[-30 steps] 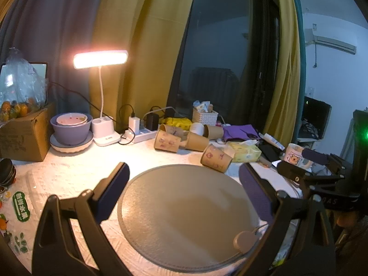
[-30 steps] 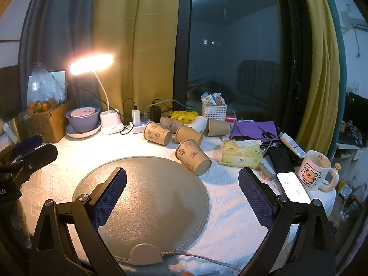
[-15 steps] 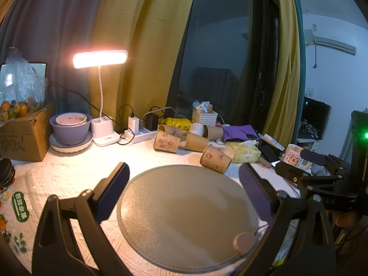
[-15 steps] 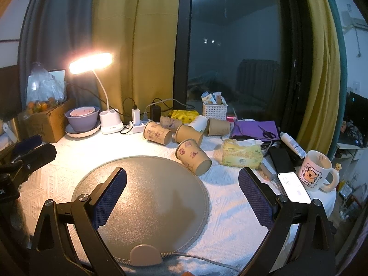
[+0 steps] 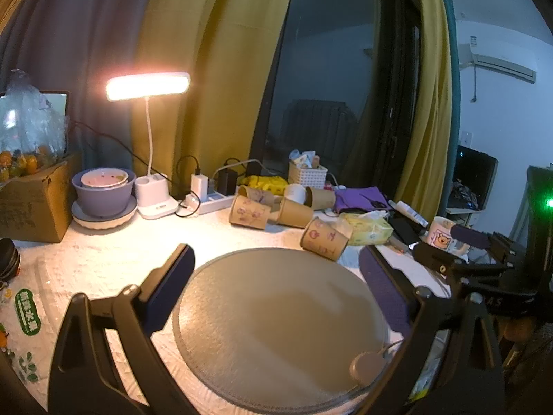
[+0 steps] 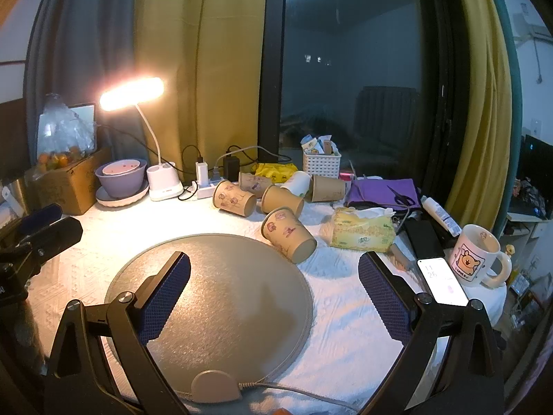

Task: Flip cup upright
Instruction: 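Move the left gripper toward the tipped brown paper cup and close on it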

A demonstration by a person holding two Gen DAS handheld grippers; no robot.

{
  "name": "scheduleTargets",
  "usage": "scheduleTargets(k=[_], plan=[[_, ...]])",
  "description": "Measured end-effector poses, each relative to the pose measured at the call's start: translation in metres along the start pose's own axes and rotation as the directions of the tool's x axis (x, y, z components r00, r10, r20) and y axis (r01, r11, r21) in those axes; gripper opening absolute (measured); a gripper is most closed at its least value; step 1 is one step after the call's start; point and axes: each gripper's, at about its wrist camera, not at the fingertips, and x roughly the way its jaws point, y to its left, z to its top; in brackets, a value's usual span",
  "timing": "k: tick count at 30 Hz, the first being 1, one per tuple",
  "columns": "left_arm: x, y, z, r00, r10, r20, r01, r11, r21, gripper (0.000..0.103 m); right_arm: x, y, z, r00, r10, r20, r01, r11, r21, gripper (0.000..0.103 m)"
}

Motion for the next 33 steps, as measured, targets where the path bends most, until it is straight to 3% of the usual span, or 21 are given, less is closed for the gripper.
scheduleTargets(k=[9,13,19,22,33], plan=[[0.021,-0.012,0.006,0.999,0.006,-0.041,-0.006,1.0,0.01,0.097,0.014,-0.01,0.003,1.0,0.008,-0.019,-0.008,1.0,0.016,0.1],[0.051,-0.017,0.006,0.99,-0.002,-0.139,0.005,1.0,0.017,0.097,0.027,-0.015,0.005,0.999,0.012,-0.044,-0.012,1.0,0.016,0.1],[0.096,-0.027,0.005,0.963,-0.052,-0.265,0.055,0.998,0.005,0.097,0.066,-0.032,0.003,0.992,0.021,-0.123,-0.023,1.0,-0.02,0.1],[0.121,-0.026,0.007,0.944,-0.093,-0.318,0.081,0.995,-0.051,0.097,0.084,-0.042,0.002,0.988,0.026,-0.153,-0.03,0.999,-0.023,0.1],[0.202,-0.043,0.01,0.898,-0.119,-0.425,0.077,0.99,-0.114,0.097,0.141,-0.087,0.009,0.981,0.038,-0.19,-0.036,0.999,0.015,0.092]])
